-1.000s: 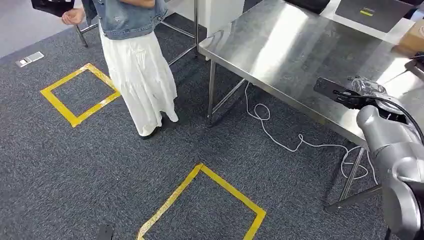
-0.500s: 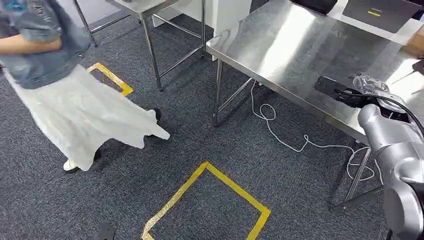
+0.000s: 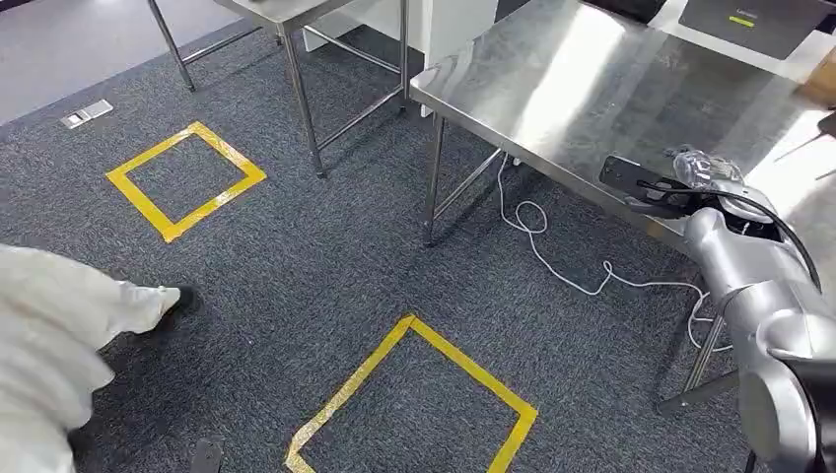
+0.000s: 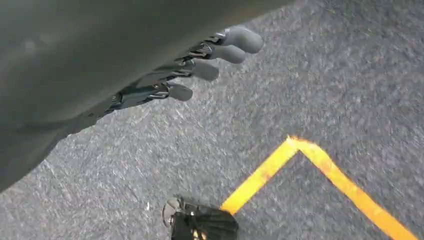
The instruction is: Take the parts from the cabinet and place them on the table.
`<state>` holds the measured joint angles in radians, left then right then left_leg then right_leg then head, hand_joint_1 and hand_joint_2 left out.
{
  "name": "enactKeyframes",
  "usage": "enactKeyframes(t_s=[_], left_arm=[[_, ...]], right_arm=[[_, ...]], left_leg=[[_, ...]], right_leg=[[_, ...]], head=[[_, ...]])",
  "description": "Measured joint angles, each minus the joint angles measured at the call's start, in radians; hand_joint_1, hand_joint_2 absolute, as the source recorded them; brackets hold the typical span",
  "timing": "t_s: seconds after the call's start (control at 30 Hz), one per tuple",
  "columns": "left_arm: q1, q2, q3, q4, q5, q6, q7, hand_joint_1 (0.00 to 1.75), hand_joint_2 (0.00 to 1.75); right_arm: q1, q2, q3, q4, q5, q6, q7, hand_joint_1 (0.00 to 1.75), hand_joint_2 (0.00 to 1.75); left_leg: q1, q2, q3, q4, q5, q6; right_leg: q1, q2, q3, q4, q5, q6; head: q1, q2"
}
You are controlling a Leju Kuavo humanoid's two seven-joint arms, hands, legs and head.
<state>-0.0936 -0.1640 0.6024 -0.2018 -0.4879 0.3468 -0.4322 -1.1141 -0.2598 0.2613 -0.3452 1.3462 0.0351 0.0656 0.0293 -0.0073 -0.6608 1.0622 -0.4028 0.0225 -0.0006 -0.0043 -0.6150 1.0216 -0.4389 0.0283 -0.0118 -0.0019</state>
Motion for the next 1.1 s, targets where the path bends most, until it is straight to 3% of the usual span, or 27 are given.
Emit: enactKeyframes(t_s=[0.03,0.1,0.17,0.2,0.23,0.3,0.33,0.37,0.47,0.5,0.53,0.57,0.63,0.67,0.7,0.73,0.77,0.8,0.83,0.87,1.03,1.07,1.1], left_arm=[[0.000,0.000,0.000,0.000,0.000,0.000,0.000,0.00,0.00],[-0.001,0.000,0.000,0.000,0.000,0.000,0.000,0.00,0.00],[0.001,-0.001,0.002,0.000,0.000,0.000,0.000,0.00,0.00],[0.001,-0.002,0.003,0.000,0.000,0.000,0.000,0.00,0.00],[0.001,-0.002,0.004,0.000,0.000,0.000,0.000,0.00,0.00],[0.001,-0.002,0.005,0.000,0.000,0.000,0.000,0.00,0.00],[0.000,-0.002,0.005,0.000,0.000,0.000,0.000,0.00,0.00],[0.000,-0.002,0.005,0.000,0.000,0.000,0.000,0.00,0.00],[0.001,-0.004,0.006,0.000,0.000,0.000,0.000,0.00,0.00],[0.001,-0.003,0.006,0.000,0.000,0.000,0.000,0.00,0.00],[0.001,-0.001,0.007,0.000,0.000,0.000,0.000,0.00,0.00],[0.001,0.000,0.008,0.000,0.000,0.000,0.000,0.00,0.00],[0.002,0.000,0.009,0.000,0.000,0.000,0.000,0.00,0.00],[0.003,0.000,0.010,0.000,0.000,0.000,0.000,0.00,0.00],[0.004,0.000,0.010,0.000,0.000,0.000,0.000,0.00,0.00],[0.004,0.000,0.011,0.000,0.000,0.000,0.000,0.00,0.00],[0.004,0.002,0.012,0.000,0.002,0.000,0.000,0.00,0.00],[0.004,0.003,0.013,0.000,0.004,0.000,0.000,0.00,0.00],[0.004,0.001,0.013,0.000,0.006,0.000,0.000,0.00,0.00],[0.004,-0.005,0.013,0.001,0.006,0.000,0.000,0.00,0.00],[0.004,-0.005,0.013,0.001,0.006,0.000,0.000,0.00,0.00],[0.004,-0.005,0.013,0.002,0.007,0.000,-0.002,0.00,0.00],[0.004,-0.006,0.014,0.002,0.008,0.000,-0.006,0.00,0.00]], right_arm=[[-0.001,-0.002,0.000,0.000,0.000,0.000,0.001,0.00,1.75],[-0.002,-0.003,0.001,0.000,0.000,0.000,0.002,0.00,1.75],[0.005,-0.005,0.001,0.001,0.000,0.000,0.003,0.00,1.75],[0.009,-0.005,0.001,0.002,0.001,0.000,0.004,0.00,1.75],[0.010,-0.005,0.001,0.002,0.001,0.000,0.004,0.00,1.75],[0.006,-0.005,0.001,0.001,0.001,0.000,0.004,0.00,1.75],[0.000,-0.005,0.001,0.001,0.000,0.000,0.004,0.00,1.75],[-0.002,-0.003,0.001,0.001,0.000,0.000,0.004,0.00,1.75],[-0.003,-0.005,0.002,0.001,0.001,0.000,0.005,0.00,1.75],[-0.003,-0.004,0.002,0.001,0.000,0.000,0.005,0.00,1.75],[-0.001,0.000,0.002,0.001,0.000,0.000,0.005,0.00,1.75],[-0.001,0.002,0.002,0.001,0.000,0.000,0.005,0.00,1.75],[0.000,0.003,0.002,0.001,-0.002,0.000,0.004,0.00,1.75],[0.002,0.008,0.002,0.002,-0.003,0.000,0.004,0.00,1.75],[0.004,0.010,0.002,0.003,-0.007,0.000,0.004,0.00,1.75],[0.006,0.012,0.002,0.003,-0.010,-0.001,0.003,0.00,1.75],[0.009,0.015,0.002,0.003,-0.014,-0.002,0.000,0.00,1.75],[0.011,0.017,0.002,0.003,-0.018,-0.006,-0.004,0.00,1.75],[0.012,0.017,0.002,0.003,-0.021,-0.015,-0.007,0.00,1.75],[0.010,0.017,0.002,0.003,-0.023,-0.021,-0.008,0.00,1.75],[0.009,0.016,0.001,0.003,-0.024,-0.023,-0.009,0.00,1.75],[0.006,0.015,0.001,0.003,-0.029,-0.036,-0.013,0.00,1.75],[0.006,0.015,-0.002,0.003,-0.045,-0.038,-0.016,0.00,0.00]], left_leg=[[-0.001,-0.001,0.000,-0.005,0.004,0.009],[0.000,0.000,-0.007,-0.008,0.010,0.017],[0.001,-0.001,-0.014,-0.008,0.014,0.016],[0.002,-0.001,-0.015,-0.008,0.015,0.015],[0.004,-0.001,-0.017,-0.008,0.017,0.012],[0.007,0.000,-0.017,-0.008,0.021,0.006],[0.007,0.002,-0.018,-0.008,0.023,0.001],[0.004,0.002,-0.020,-0.010,0.025,-0.010],[0.005,0.003,-0.016,-0.023,0.035,-0.030],[0.005,0.003,-0.021,-0.020,0.034,-0.036],[0.008,0.005,-0.030,0.001,0.014,-0.037],[0.007,0.004,-0.052,0.059,-0.028,-0.034],[0.006,0.001,-0.119,0.216,-0.102,-0.037],[0.007,0.002,-0.145,0.272,-0.118,-0.041],[0.009,0.003,-0.153,0.288,-0.113,-0.045],[0.012,0.003,-0.140,0.259,-0.088,-0.050],[0.019,0.004,-0.108,0.193,-0.047,-0.062],[0.029,0.007,-0.064,0.110,-0.005,-0.077],[0.043,0.014,-0.036,0.048,0.017,-0.092],[0.044,0.012,-0.023,0.024,0.006,-0.110],[0.045,0.010,-0.023,0.015,0.005,-0.109],[0.045,0.008,-0.038,0.019,0.014,-0.076],[0.032,0.003,-0.044,0.015,0.016,-0.070]], right_leg=[[-0.002,0.001,-0.015,0.032,-0.021,-0.002],[-0.013,0.001,-0.087,0.179,-0.086,-0.003],[-0.016,0.002,-0.144,0.305,-0.125,0.009],[-0.020,0.002,-0.138,0.298,-0.119,0.016],[-0.022,0.002,-0.106,0.244,-0.097,0.026],[-0.027,0.001,-0.002,0.060,-0.034,0.039],[-0.027,0.001,0.038,-0.023,-0.024,0.034],[-0.007,0.002,0.039,-0.021,-0.020,0.025],[0.000,0.004,0.036,-0.022,-0.013,0.008],[-0.016,0.003,0.042,-0.036,0.000,-0.004],[-0.033,0.003,0.046,-0.038,0.003,-0.008],[-0.029,0.002,0.046,-0.040,0.006,-0.028],[-0.021,0.001,0.047,-0.040,0.006,-0.032],[-0.019,0.001,0.047,-0.040,0.005,-0.033],[-0.018,0.002,0.047,-0.038,0.004,-0.033],[-0.020,0.003,0.047,-0.035,0.002,-0.037],[-0.023,0.004,0.047,-0.026,-0.003,-0.040],[-0.026,0.005,0.045,-0.011,-0.014,-0.034],[-0.015,0.006,0.039,0.000,-0.023,-0.025],[-0.007,0.007,0.027,0.010,-0.025,-0.024],[-0.005,0.007,0.023,0.015,-0.026,-0.024],[0.000,0.009,0.013,0.019,-0.017,-0.012],[0.004,0.010,0.016,-0.003,-0.016,-0.006]], head=[[0.002,0.000],[0.005,0.000],[0.007,0.000],[0.005,0.000],[0.006,0.000],[0.006,0.000],[0.007,0.000],[0.006,0.000],[0.005,0.000],[0.003,0.000],[-0.003,0.000],[-0.007,0.000],[-0.011,0.000],[-0.011,0.000],[-0.010,0.000],[-0.011,0.000],[-0.011,0.000],[-0.011,0.000],[-0.021,0.000],[-0.033,0.000],[-0.038,0.000],[-0.016,0.000],[-0.011,0.000]])
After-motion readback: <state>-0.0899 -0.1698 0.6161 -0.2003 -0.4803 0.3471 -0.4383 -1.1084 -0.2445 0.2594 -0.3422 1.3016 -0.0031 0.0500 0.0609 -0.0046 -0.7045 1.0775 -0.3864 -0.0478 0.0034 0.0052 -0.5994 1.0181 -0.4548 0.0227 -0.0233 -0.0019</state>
